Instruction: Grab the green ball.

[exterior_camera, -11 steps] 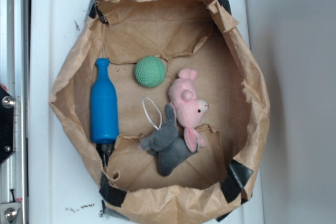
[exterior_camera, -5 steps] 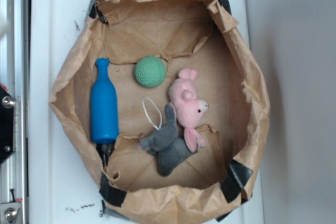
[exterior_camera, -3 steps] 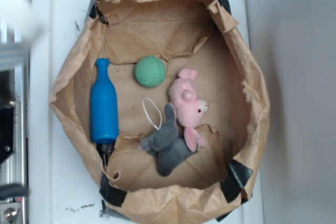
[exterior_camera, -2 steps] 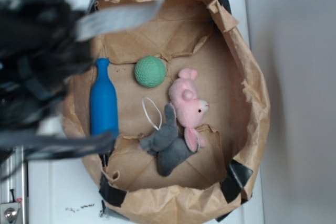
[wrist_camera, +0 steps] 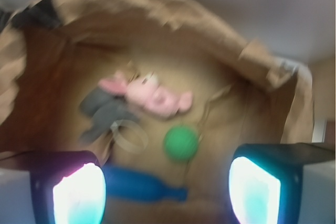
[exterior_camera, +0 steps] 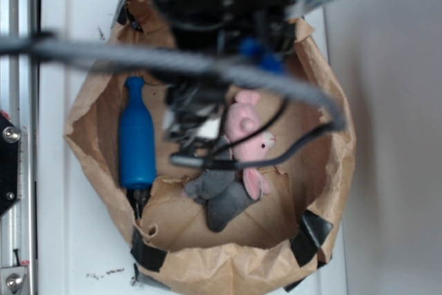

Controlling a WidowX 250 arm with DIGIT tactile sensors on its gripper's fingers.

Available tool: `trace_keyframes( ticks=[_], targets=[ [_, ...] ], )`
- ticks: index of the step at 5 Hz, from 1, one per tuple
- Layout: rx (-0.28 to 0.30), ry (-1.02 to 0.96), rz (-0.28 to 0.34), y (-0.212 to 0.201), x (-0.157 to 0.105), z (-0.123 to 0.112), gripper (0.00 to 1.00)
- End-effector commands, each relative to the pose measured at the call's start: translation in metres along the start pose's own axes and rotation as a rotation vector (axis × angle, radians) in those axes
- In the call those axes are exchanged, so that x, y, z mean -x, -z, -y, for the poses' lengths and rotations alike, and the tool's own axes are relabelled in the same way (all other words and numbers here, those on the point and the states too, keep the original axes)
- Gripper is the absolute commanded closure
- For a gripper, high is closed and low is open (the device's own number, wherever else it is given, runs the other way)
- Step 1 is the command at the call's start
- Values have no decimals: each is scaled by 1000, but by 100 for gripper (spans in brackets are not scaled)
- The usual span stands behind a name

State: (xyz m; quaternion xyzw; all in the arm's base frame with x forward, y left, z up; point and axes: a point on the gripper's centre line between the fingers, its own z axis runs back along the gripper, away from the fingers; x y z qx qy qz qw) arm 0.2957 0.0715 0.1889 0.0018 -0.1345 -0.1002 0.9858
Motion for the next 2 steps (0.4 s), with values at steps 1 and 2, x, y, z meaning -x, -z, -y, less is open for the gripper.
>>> trace_keyframes(
  ticks=[1,2],
  targets=[
    [-34,136,84,22,-6,2,0],
    [-58,204,73,37,3,16,0]
  ],
)
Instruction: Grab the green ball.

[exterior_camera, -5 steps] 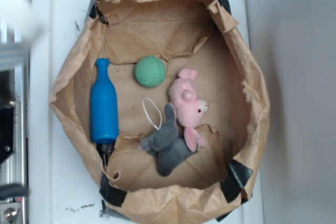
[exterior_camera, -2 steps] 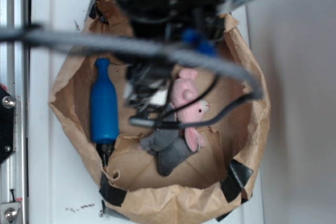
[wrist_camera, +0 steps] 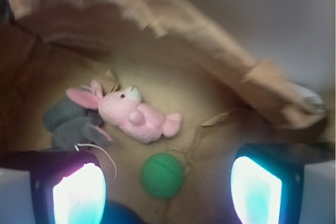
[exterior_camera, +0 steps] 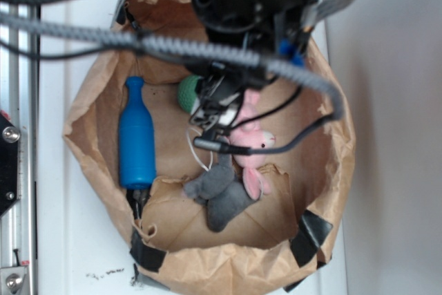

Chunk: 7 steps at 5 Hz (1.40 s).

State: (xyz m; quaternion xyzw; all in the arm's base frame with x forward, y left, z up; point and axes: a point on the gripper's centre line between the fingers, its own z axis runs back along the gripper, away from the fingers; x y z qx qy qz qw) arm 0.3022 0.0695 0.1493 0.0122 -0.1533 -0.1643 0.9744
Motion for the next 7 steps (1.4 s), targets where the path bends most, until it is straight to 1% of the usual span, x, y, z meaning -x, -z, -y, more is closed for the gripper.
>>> trace_keyframes(
  ticks=[1,3,4,5,6,7],
  targets=[
    [-51,73,32,-3,-3,13,0],
    [-51,73,32,-3,-3,13,0],
    [18,117,6,3,1,19,0],
    [-8,148,-17,28,-3,30,0],
    [-28,178,-17,50,-3,35,0],
    [-31,207,-31,65,2,40,0]
  ],
)
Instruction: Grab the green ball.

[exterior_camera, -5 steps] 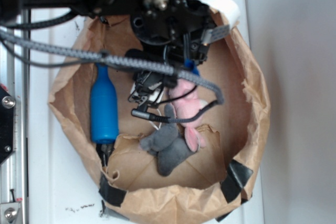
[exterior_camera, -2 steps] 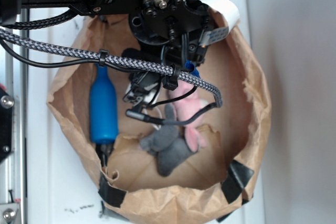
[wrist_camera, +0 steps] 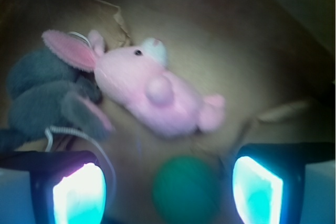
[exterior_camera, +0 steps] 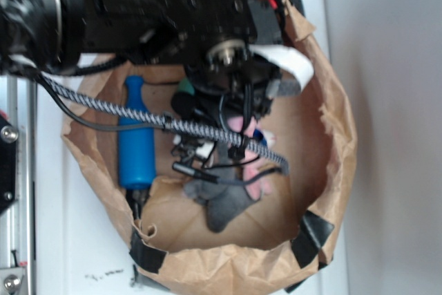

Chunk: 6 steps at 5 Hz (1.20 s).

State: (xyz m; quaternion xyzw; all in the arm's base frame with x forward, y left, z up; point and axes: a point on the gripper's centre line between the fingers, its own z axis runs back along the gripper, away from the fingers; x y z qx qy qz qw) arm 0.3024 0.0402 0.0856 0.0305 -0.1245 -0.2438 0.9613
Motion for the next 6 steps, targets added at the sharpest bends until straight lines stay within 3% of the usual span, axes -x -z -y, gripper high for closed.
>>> trace_keyframes(
  ticks=[1,2,3,4,5,6],
  targets=[
    [-60,57,16,10,-4,11,0],
    [-105,60,-6,24,3,14,0],
    [-87,48,3,15,6,12,0],
    [-19,39,30,-9,10,1,0],
    [-8,-5,26,-13,23,-17,0],
    [-52,-48,-8,4,30,-27,0]
  ],
)
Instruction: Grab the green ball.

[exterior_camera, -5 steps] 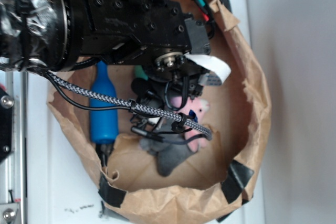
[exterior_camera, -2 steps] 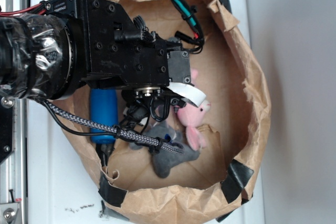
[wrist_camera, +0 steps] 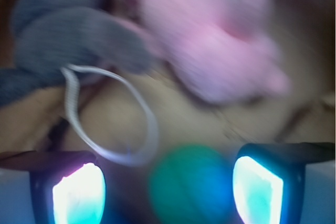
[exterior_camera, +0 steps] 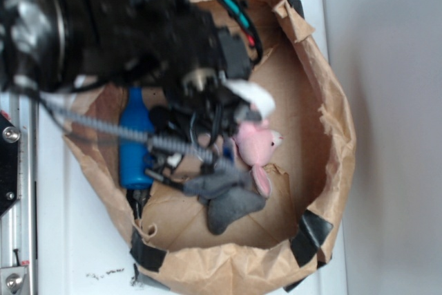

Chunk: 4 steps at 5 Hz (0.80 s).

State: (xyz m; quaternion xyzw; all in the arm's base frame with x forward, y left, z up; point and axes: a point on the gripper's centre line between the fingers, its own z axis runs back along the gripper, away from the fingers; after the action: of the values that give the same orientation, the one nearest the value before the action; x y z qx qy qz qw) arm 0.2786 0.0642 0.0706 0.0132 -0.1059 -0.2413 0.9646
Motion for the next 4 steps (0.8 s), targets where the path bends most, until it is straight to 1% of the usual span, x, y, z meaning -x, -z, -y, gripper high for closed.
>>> trace_keyframes(
  ticks=[1,2,3,4],
  targets=[
    [-145,-56,16,5,-8,-18,0],
    [-177,-50,-8,20,-13,-10,0],
    [-183,-41,-9,27,-14,-5,0],
    [-176,-75,-10,25,-14,-6,100]
  ],
)
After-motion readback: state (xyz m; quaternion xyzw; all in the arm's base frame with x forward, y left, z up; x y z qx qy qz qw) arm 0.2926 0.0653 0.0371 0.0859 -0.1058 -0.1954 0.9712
